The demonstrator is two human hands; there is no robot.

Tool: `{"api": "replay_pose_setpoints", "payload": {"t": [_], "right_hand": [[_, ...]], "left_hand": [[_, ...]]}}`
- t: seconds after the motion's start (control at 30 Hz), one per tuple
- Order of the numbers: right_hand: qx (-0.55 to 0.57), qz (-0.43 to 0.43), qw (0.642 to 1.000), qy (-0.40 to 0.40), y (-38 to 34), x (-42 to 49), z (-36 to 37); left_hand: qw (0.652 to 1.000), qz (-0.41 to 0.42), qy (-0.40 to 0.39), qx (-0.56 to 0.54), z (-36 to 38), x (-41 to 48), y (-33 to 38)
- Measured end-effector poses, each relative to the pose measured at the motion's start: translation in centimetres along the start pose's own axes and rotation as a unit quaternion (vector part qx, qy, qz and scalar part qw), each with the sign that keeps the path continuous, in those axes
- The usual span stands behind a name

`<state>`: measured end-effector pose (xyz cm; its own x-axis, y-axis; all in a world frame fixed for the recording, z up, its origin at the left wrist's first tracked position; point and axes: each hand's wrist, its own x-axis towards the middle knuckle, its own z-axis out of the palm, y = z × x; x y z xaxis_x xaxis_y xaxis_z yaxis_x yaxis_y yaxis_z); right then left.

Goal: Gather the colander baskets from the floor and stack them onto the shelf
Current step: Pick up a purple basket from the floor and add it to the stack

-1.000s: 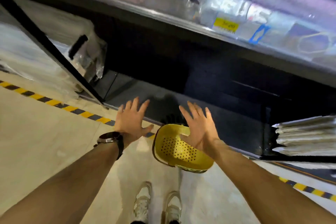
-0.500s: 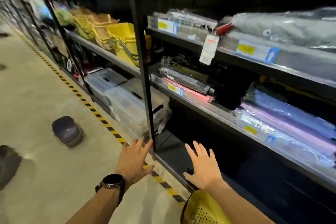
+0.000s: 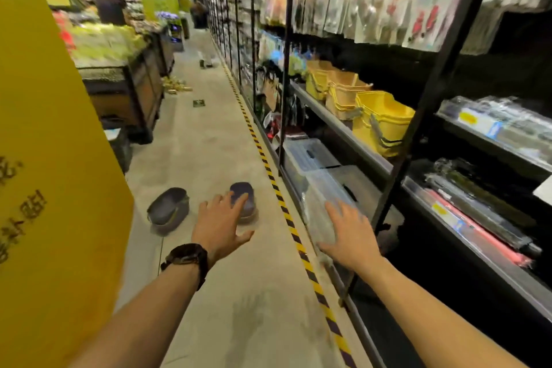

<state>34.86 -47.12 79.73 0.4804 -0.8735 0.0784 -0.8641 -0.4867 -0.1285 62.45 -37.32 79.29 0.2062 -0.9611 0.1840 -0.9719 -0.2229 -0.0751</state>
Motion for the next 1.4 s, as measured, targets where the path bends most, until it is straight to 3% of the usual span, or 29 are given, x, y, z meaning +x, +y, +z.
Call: {"api": "replay_pose_setpoints", "payload": {"t": [0.4,0.63,0.93,1.23,1.4], "right_hand": [[0.002,-0.027,0.999,-0.034,-11.1,8.1,3.5],[-0.003,-0.019,0.998,-0.051,-9.9,16.3,5.1],[-0.007,-0.041,0.997,-0.057,-8.4,33.5,8.7],[0.003,-0.086,0.993,-0.084,-14.8,47.7,13.1],[0.008,-0.071,0.993,-0.095,-18.4,54.6,13.8]], "left_hand": [[0.994,-0.104,-0.021,-0.029,3.8,0.9,-13.9],[0.993,-0.113,-0.029,-0.034,6.9,8.3,-14.6],[0.984,-0.168,-0.051,-0.034,10.9,19.7,-17.1],[0.976,-0.205,-0.078,-0.009,13.4,27.6,-26.0],[0.976,-0.206,-0.068,-0.021,14.1,34.4,-32.1]]}}
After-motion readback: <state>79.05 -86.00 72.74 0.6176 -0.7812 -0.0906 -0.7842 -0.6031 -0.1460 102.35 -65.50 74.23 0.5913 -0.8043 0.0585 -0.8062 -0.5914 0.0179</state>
